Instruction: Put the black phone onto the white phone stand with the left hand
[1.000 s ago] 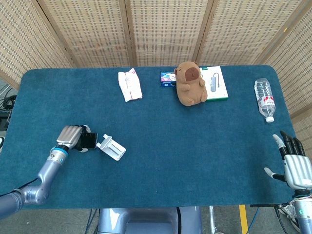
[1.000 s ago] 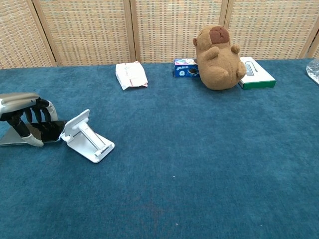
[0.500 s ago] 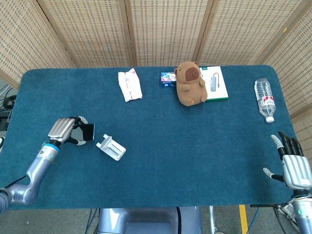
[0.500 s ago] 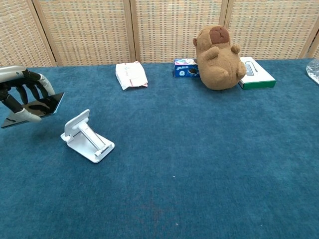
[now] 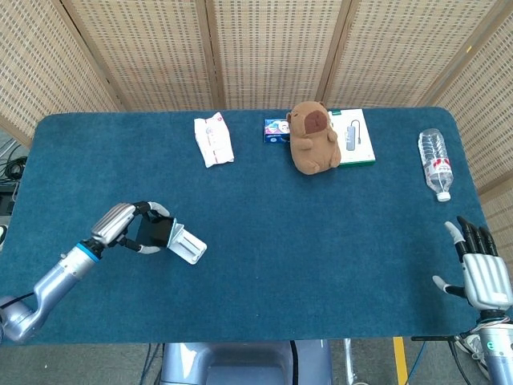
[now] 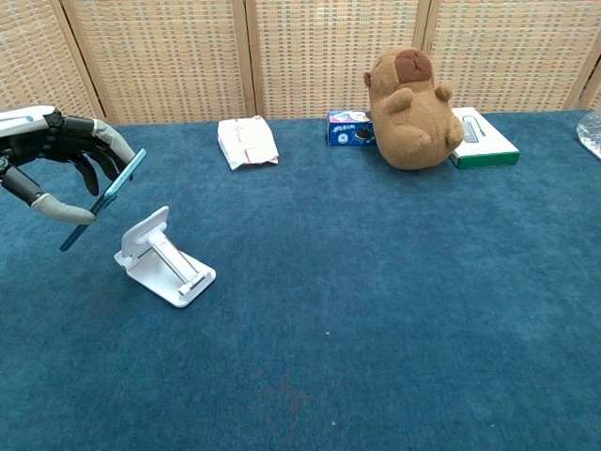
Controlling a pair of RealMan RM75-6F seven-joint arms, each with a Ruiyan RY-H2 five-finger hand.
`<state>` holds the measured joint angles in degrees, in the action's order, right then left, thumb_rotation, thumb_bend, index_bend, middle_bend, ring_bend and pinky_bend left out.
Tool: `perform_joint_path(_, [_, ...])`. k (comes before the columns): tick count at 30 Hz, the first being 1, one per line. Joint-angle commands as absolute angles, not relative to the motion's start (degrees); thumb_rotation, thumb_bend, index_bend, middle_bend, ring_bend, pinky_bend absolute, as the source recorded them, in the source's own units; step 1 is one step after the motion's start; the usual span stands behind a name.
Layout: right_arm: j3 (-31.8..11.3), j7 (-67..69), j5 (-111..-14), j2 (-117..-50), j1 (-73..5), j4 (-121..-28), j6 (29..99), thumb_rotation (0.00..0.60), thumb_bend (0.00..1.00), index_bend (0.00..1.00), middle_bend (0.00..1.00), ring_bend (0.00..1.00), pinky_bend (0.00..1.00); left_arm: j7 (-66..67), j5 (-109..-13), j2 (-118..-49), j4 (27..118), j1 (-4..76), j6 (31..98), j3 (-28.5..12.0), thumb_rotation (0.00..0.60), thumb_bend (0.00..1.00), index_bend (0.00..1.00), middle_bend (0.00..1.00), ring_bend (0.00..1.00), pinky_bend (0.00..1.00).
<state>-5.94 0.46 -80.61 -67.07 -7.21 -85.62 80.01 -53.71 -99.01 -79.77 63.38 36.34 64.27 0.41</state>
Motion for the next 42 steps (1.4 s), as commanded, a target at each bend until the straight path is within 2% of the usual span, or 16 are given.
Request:
perform_joint_path(1, [-6.2, -0.8, -79.7, -67.6, -7.4, -85.2, 79.6, 0.600, 0.00, 0.07, 0.00, 0.00, 0.00, -62.1, -104.3, -82.3, 55.9, 38.4, 68.3, 4.0, 0.600, 0.06, 0.49, 0.42, 0.44, 0.41])
perform_joint_path(9, [-7.3, -5.9, -76.0, -69.6, -8.2, -84.4, 78.1, 0.600, 0.00, 0.07, 0.00, 0.00, 0.00, -74.6, -105.5, -91.1, 39.3, 39.9, 76.9, 4.2, 0.600, 0.07, 0.49, 0.42, 0.44, 0.41])
perform_joint_path(15, [-7.9, -7.9, -73.6, -70.8, -8.7, -83.3, 76.9, 0.600, 0.00, 0.07, 0.00, 0.00, 0.00, -82.5, -105.0, -96.6, 28.3, 40.3, 79.0, 5.4, 0.600, 0.06, 0.49, 0.42, 0.44, 0.41])
perform_joint_path(24, [-8.2, -9.4, -72.4, -71.6, -9.1, -82.6, 76.2, 0.600, 0.00, 0.07, 0.00, 0.00, 0.00, -89.6, -103.4, -101.3, 20.6, 39.0, 82.5, 6.1, 0.600, 0.05, 0.49, 0.42, 0.44, 0.41])
perform_joint_path(33, [-8.3, -10.0, -71.7, -72.0, -9.4, -82.3, 75.7, 0.600, 0.00, 0.07, 0.00, 0.00, 0.00, -94.0, -101.9, -104.3, 15.4, 38.7, 78.8, 7.3, 0.600, 0.04, 0.49, 0.42, 0.44, 0.41])
perform_joint_path(42, [-8.4, -10.2, -71.4, -72.1, -9.4, -82.3, 75.7, 0.600, 0.00, 0.07, 0.00, 0.00, 0.00, -94.9, -101.8, -105.3, 13.9, 39.2, 77.7, 8.5, 0.600, 0.04, 0.49, 0.42, 0.44, 0.41])
